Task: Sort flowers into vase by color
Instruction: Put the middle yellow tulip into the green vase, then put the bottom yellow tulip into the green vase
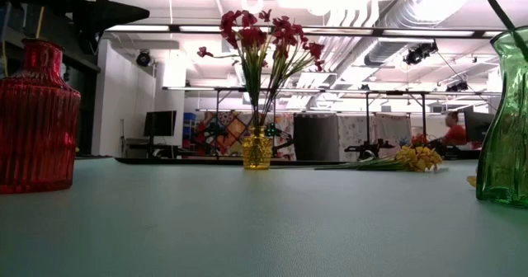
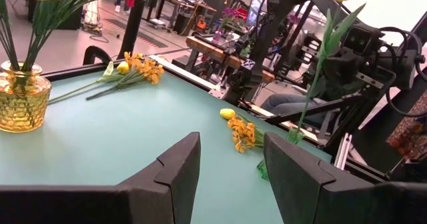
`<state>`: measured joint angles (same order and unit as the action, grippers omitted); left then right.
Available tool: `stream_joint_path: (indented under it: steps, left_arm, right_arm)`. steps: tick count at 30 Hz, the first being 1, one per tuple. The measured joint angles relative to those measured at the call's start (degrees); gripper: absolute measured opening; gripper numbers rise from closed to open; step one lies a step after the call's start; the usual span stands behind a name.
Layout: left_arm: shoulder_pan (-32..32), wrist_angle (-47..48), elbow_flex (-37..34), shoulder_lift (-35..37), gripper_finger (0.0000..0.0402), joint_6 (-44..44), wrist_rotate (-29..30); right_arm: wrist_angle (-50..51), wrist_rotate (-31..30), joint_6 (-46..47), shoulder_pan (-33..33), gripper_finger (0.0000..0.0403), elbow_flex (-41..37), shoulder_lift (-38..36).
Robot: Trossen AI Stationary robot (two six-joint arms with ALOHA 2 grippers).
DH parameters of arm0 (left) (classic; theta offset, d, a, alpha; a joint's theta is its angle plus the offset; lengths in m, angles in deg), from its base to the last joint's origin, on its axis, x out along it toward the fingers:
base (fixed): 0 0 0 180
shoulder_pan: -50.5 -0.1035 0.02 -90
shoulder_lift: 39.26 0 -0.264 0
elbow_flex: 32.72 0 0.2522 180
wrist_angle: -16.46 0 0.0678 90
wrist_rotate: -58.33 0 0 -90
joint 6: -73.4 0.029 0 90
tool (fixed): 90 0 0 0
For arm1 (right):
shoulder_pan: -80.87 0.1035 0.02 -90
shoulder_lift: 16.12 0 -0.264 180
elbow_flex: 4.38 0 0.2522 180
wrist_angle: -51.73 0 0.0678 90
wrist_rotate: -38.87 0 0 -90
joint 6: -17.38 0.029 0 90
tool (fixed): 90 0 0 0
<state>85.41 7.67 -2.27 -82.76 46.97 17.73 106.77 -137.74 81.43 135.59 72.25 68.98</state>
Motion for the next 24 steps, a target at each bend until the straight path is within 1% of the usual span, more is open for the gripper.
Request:
stream_joint_path:
  steps: [5,8,11,14,16,20,24]
  left_arm:
    - [0.0,0.0,0.0,0.0,0.0152,0.0,-0.1]
    - [0.0,0.0,0.0,0.0,0.0152,0.0,-1.0]
    - [0.0,0.0,0.0,0.0,0.0152,0.0,-1.5]
    - [0.0,0.0,0.0,0.0,0.0152,0.0,-2.0]
    - [0.0,0.0,0.0,0.0,0.0152,0.0,-2.1]
    - [0.0,0.3,0.0,0.0,0.0152,0.0,-2.3]
    - [0.0,0.4,0.0,0.0,0.0152,0.0,-2.8]
  right_arm:
    - [0.0,3.5,-1.1,0.2,0.0001,0.0,0.0]
    - [0.1,5.8,-1.5,0.2,0.0018,0.0,-0.3]
    - [0.2,8.4,-1.5,0.2,0.0054,0.0,-1.5]
    - [0.3,11.1,-1.8,0.2,0.0102,0.0,-2.9]
    - [0.3,13.8,-3.7,0.2,0.0135,0.0,-3.9]
    - [1.1,22.0,-4.5,0.2,0.0191,0.0,-6.4]
    - [3.7,30.2,-1.3,0.0,0.0228,0.0,-8.8]
